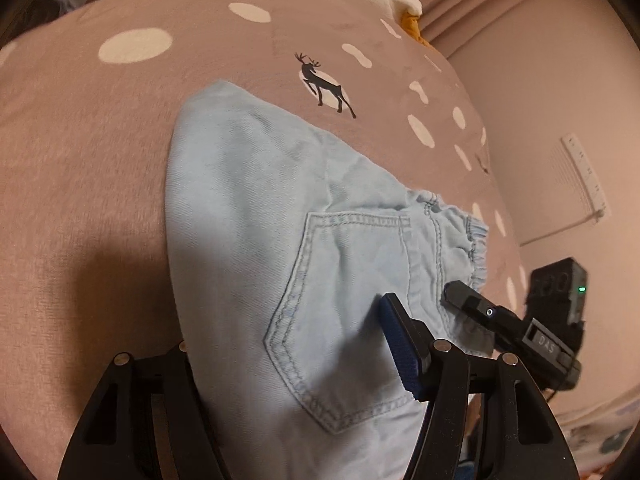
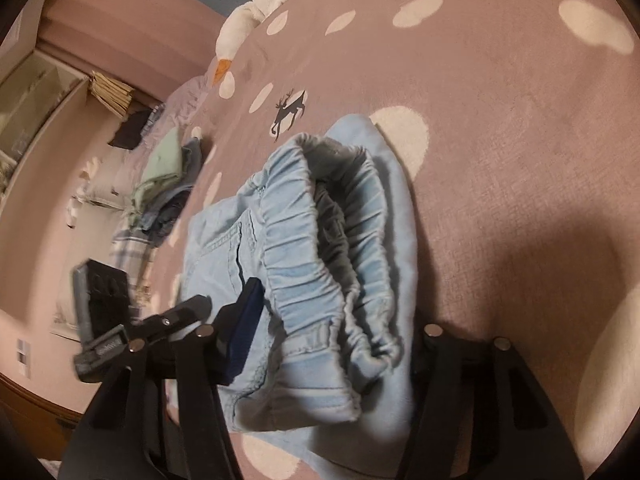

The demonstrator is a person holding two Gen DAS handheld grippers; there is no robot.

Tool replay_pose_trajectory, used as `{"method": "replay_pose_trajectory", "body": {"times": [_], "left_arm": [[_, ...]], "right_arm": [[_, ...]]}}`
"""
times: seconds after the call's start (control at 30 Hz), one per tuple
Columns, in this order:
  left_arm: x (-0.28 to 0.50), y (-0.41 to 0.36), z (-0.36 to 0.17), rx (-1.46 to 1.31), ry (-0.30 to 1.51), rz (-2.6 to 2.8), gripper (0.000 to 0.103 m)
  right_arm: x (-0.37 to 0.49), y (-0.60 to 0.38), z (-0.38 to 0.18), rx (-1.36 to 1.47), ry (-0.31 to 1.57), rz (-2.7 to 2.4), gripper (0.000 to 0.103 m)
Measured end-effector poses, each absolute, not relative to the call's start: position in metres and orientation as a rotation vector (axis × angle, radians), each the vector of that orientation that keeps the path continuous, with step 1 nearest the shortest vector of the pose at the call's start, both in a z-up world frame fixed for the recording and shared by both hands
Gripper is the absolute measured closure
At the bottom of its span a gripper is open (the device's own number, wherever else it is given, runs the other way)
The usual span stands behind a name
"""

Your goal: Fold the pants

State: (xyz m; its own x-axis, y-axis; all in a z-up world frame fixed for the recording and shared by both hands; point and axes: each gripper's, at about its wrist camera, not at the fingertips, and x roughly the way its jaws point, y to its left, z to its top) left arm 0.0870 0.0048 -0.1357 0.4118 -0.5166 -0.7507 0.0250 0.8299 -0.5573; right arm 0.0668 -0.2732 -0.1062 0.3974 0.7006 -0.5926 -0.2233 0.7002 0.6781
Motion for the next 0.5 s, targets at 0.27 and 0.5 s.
{"method": "replay_pose_trajectory", "body": {"times": [0.27, 0.5], "left_arm": [[0.077, -0.009, -0.125, -0.388, 1.091, -0.275, 0.054], [0.064, -0.019, -0.110, -0.311, 1.048, -0.255, 0.057]], "right_arm": [[0.041, -0.255, -0.079, 0.397, 0.883, 0.539, 0.061], [0.020, -0.244, -0.050, 0.303, 0.780, 0.519, 0.065]]}}
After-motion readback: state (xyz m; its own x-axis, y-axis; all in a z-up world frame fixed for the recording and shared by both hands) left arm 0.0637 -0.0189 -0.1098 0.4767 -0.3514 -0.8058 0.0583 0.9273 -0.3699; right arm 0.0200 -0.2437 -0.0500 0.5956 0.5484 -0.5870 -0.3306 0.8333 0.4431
